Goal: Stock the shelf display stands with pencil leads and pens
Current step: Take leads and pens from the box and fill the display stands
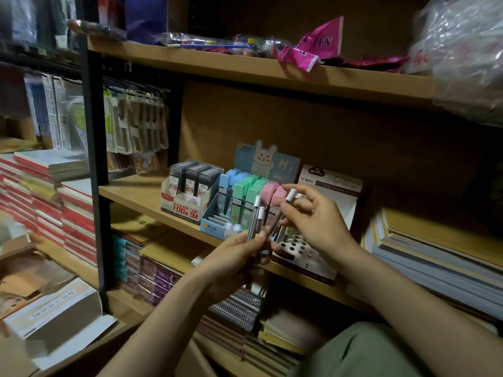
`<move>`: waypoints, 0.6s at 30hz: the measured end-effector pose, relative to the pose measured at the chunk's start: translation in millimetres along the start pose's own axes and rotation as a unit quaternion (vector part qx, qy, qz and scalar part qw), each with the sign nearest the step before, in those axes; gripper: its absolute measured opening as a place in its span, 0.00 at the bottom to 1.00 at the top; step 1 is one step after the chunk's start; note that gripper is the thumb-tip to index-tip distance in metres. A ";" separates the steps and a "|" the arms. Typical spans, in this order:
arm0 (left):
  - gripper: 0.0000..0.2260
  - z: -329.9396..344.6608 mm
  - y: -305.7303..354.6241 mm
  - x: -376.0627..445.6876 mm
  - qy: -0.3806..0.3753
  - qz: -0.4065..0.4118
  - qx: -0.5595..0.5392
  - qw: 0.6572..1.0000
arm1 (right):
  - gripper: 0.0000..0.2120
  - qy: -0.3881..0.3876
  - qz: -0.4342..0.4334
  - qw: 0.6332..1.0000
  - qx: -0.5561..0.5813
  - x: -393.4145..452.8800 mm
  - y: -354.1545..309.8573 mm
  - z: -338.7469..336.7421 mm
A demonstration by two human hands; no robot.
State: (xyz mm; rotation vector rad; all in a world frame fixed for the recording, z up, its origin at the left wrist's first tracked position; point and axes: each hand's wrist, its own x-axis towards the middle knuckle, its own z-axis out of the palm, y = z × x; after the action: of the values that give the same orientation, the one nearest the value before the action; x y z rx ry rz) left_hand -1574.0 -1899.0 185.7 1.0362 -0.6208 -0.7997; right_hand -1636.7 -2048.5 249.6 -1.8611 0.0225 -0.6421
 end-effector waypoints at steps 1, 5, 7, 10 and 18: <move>0.13 -0.9 -0.8 1.9 0.013 0.001 -0.001 1.000 | 0.16 -0.002 0.013 1.000 0.013 -1.0 0.2 -1.6; 0.09 1.8 -5.8 6.2 0.013 0.026 0.043 0.999 | 0.15 0.033 0.003 0.999 -0.008 -8.6 0.2 -7.1; 0.09 5.0 -6.6 6.0 -0.001 0.024 0.048 0.999 | 0.15 0.052 -0.014 0.999 -0.003 -13.6 -1.6 -10.4; 0.10 6.2 -5.8 6.6 0.000 0.013 0.069 0.998 | 0.17 0.060 -0.053 0.996 -0.040 -18.8 -5.9 -18.6; 0.11 -18.7 -3.6 1.2 0.068 0.009 0.097 0.993 | 0.13 0.110 -0.137 0.975 -0.137 9.5 -16.3 -26.8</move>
State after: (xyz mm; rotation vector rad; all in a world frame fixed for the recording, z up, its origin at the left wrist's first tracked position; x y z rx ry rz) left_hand -1559.9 -1891.6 175.1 1.2500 -0.5990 -0.6556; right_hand -1645.0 -2068.4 274.2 -2.0682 -0.0015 -1.0796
